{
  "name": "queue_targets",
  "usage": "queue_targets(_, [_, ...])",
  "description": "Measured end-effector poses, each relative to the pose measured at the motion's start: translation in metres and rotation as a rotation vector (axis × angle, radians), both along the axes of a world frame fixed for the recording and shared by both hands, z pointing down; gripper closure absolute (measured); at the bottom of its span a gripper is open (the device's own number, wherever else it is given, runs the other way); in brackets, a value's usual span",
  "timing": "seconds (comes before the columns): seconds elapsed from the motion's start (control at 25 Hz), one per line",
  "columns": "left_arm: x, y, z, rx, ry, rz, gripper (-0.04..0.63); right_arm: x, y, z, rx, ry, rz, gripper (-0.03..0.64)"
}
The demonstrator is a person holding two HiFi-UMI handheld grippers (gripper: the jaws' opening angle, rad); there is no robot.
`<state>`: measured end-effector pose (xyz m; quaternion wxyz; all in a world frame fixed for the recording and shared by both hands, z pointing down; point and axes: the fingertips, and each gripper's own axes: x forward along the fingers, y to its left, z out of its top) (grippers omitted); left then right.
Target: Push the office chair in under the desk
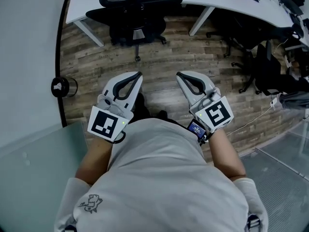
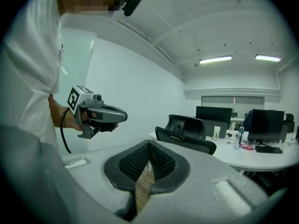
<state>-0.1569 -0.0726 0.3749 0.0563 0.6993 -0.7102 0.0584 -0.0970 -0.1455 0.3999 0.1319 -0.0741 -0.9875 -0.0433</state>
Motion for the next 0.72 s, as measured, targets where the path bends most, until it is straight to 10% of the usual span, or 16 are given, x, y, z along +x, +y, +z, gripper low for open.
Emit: queue_targets(0.72, [0.105,0.033,-0.01,0.024,0.052,-0.097,0.597,0.1,0.035,-0.013,-0.038,-0.051,-0.055,0.614])
